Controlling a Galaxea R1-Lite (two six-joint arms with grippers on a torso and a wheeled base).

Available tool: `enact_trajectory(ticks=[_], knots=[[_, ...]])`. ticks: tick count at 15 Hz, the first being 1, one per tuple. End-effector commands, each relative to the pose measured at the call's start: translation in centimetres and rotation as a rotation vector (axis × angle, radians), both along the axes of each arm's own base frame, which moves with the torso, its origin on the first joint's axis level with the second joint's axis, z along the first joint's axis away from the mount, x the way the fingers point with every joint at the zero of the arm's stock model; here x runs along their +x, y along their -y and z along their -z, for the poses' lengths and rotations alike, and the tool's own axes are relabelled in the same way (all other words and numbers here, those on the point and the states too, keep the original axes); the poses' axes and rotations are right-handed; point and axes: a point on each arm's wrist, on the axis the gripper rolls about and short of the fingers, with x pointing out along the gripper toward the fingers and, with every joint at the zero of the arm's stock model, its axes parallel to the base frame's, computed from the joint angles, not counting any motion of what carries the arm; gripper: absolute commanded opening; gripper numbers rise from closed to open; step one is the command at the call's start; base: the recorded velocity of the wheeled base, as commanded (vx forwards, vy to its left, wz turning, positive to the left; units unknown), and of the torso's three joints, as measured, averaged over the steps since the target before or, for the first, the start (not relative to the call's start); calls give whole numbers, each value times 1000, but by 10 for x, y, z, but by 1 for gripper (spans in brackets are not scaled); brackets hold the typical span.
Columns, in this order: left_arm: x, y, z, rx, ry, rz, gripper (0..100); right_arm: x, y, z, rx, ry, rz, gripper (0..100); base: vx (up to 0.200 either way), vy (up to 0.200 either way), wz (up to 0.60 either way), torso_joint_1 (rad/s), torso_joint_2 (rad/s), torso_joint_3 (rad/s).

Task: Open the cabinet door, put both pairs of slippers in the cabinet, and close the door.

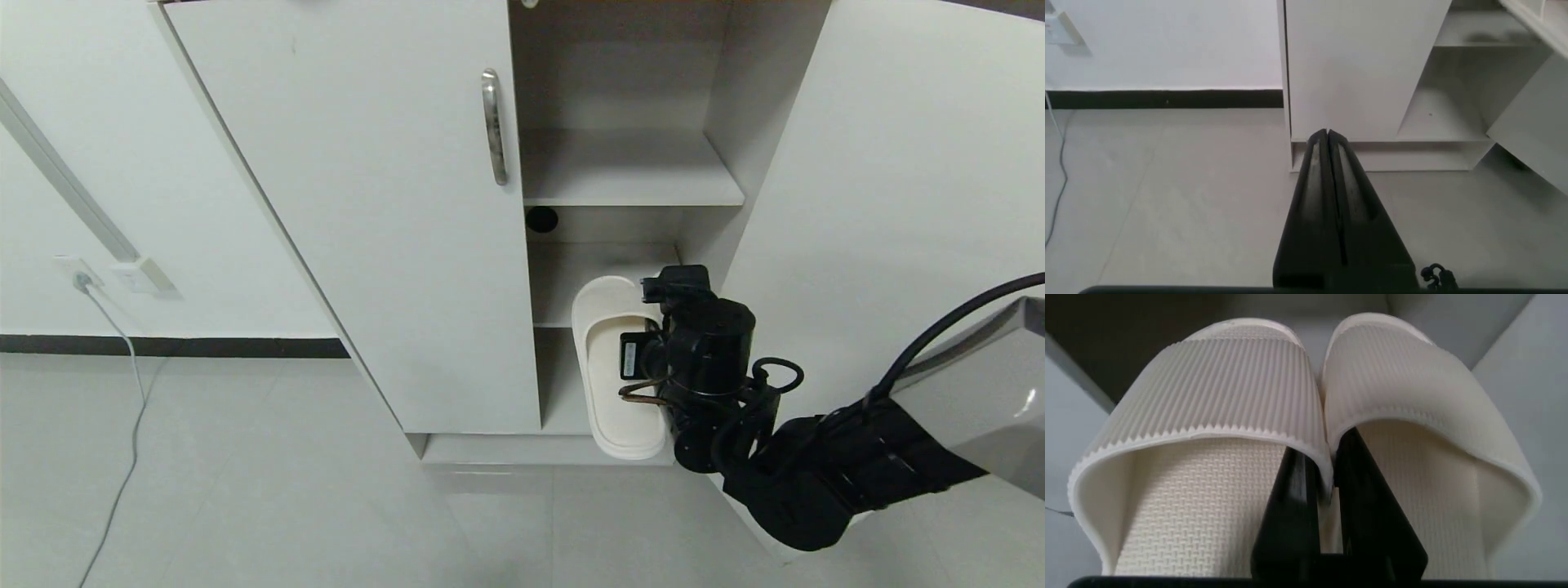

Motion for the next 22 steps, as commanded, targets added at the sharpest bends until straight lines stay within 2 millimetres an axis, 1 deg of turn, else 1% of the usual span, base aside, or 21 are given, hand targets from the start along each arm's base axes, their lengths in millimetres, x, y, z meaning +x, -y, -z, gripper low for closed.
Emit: enact_trajectory(ticks=[1, 5, 9, 13, 16, 22], knots=[[0, 0, 0, -1, -1, -1, 0, 8, -5, 15, -20, -21, 6, 0, 0, 0, 0, 2, 2, -168], [0, 0, 0, -1, -1, -1, 0, 14, -10, 21, -9, -10, 0, 0, 0, 0, 0, 1, 2, -189], [0, 0, 0, -1, -1, -1, 0, 25, -20, 34, -14, 43, 3, 0, 0, 0, 0, 5, 5, -178], [0, 0, 0, -3, -1, -1, 0, 28, -20, 37, -12, 57, 7, 0, 0, 0, 0, 0, 0, 0], [0, 0, 0, -1, -1, -1, 0, 28, -20, 36, -9, 60, 7, 0, 0, 0, 0, 0, 0, 0], [0, 0, 0, -3, -1, -1, 0, 28, -19, 32, -7, 67, 7, 0, 200, 0, 0, 0, 4, 4]])
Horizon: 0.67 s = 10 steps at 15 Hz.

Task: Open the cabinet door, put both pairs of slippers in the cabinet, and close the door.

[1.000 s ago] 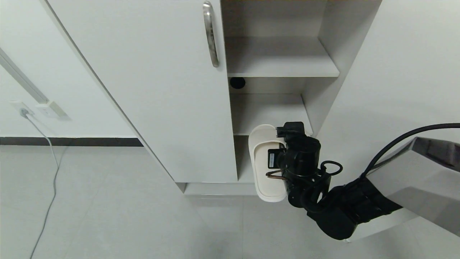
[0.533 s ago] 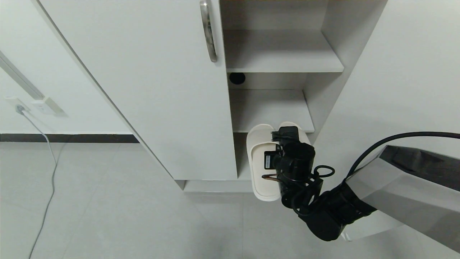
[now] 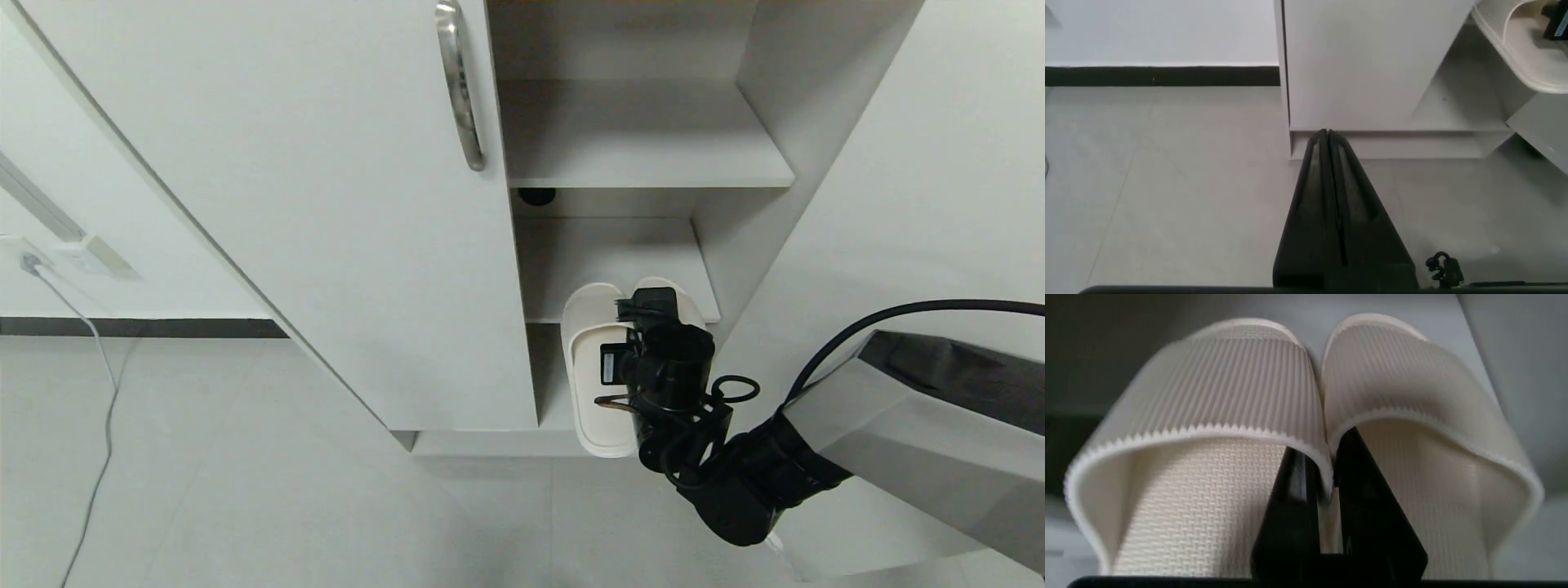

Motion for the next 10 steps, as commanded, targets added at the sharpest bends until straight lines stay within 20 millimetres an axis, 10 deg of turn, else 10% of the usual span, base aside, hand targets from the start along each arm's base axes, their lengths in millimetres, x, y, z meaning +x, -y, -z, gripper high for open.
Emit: enact_trajectory(ticks=[1, 10], knots=[[0, 0, 0, -1, -1, -1, 0, -1, 0, -3, 4, 5, -1, 0, 200, 0, 0, -2, -2, 2], [0, 0, 0, -1, -1, -1, 0, 53, -5, -13, 0, 9, 13, 0, 22, 0, 0, 0, 1, 0]])
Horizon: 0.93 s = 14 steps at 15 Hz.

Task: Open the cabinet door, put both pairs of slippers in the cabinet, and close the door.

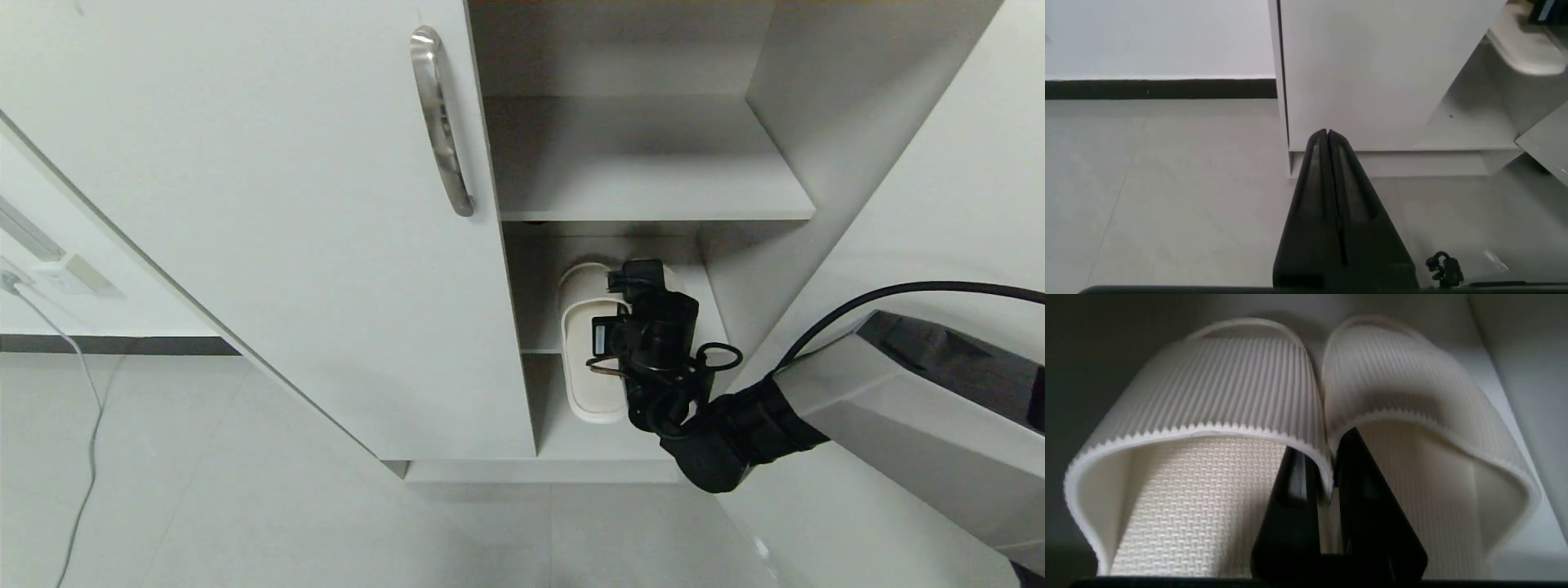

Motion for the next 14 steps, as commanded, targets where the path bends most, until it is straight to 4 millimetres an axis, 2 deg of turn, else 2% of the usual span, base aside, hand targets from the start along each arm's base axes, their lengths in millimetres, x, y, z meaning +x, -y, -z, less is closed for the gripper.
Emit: enact_trajectory(ticks=[1, 3, 8, 14], knots=[[0, 0, 0, 0, -1, -1, 0, 26, 1, 4, 3, 2, 35, 0, 0, 0, 0, 0, 0, 0], [0, 0, 0, -2, -1, -1, 0, 42, 1, 1, 12, 13, 58, 0, 0, 0, 0, 0, 0, 0], [0, 0, 0, -5, -1, -2, 0, 60, 2, -18, 12, 17, 59, 0, 0, 0, 0, 0, 0, 0], [0, 0, 0, -5, 0, -2, 0, 77, 5, -24, 21, 29, 84, 0, 0, 0, 0, 0, 0, 0]])
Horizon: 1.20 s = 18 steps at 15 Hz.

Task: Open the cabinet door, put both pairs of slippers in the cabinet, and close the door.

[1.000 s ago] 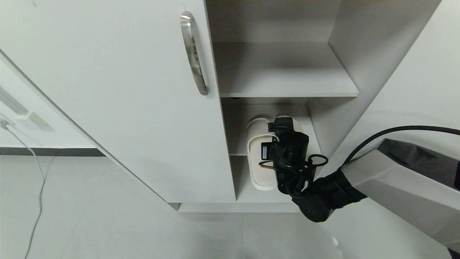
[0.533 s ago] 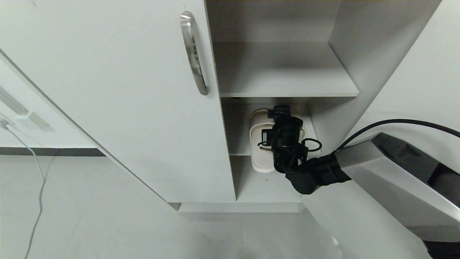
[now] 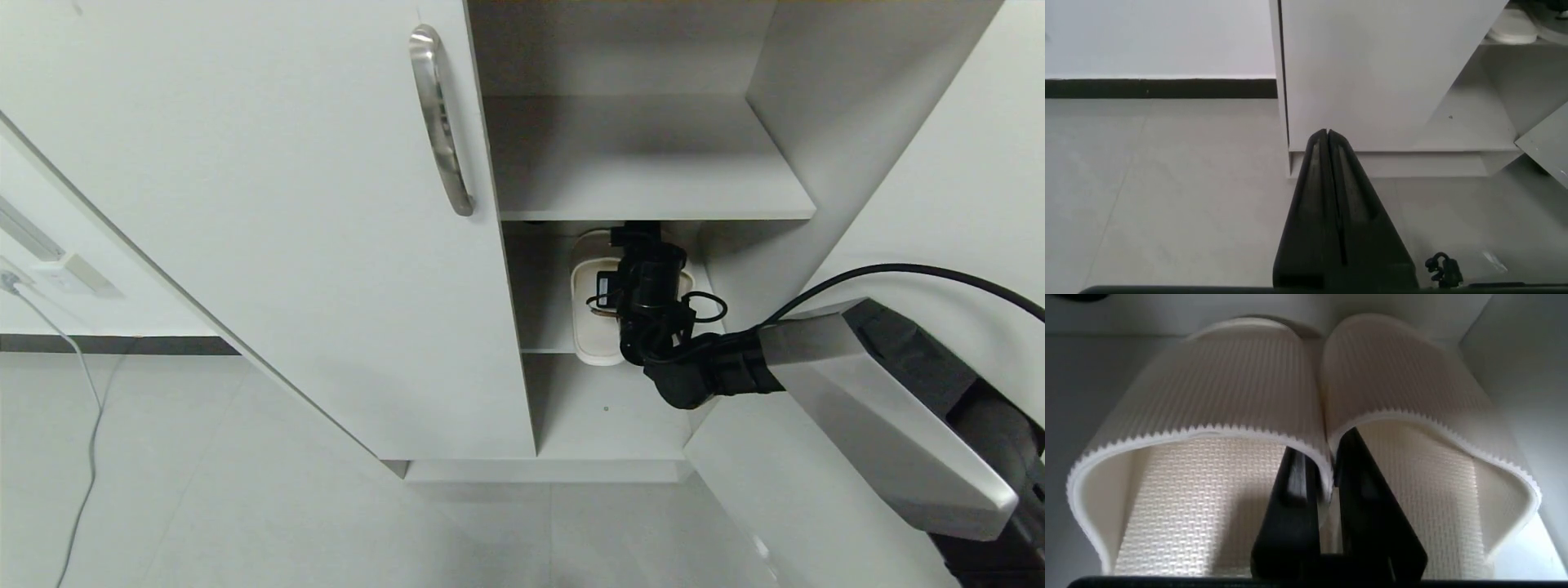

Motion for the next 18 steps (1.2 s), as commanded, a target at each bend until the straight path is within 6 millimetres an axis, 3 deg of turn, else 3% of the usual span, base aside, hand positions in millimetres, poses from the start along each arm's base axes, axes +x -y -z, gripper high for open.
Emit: enact_trajectory(ticks=[1, 2, 6, 8, 15, 18], knots=[[0, 0, 0, -2, -2, 0, 0, 5, -1, 2, 1, 3, 4, 0, 0, 0, 0, 0, 0, 0], [0, 0, 0, -5, 0, -2, 0, 5, -1, 3, 0, 1, 4, 100, 0, 0, 0, 0, 0, 0], [0, 0, 0, -5, -2, -2, 0, 2, -3, 7, -13, -18, -1, 100, 0, 0, 0, 0, 0, 0], [0, 0, 0, -3, 0, -2, 0, -13, -1, -1, -21, -29, -16, 100, 0, 0, 0, 0, 0, 0], [0, 0, 0, 0, 0, 2, 0, -95, 8, -24, -41, -55, -96, 100, 0, 0, 0, 0, 0, 0], [0, 0, 0, 0, -2, 0, 0, -142, 16, -23, -63, -84, -136, 100, 0, 0, 0, 0, 0, 0]])
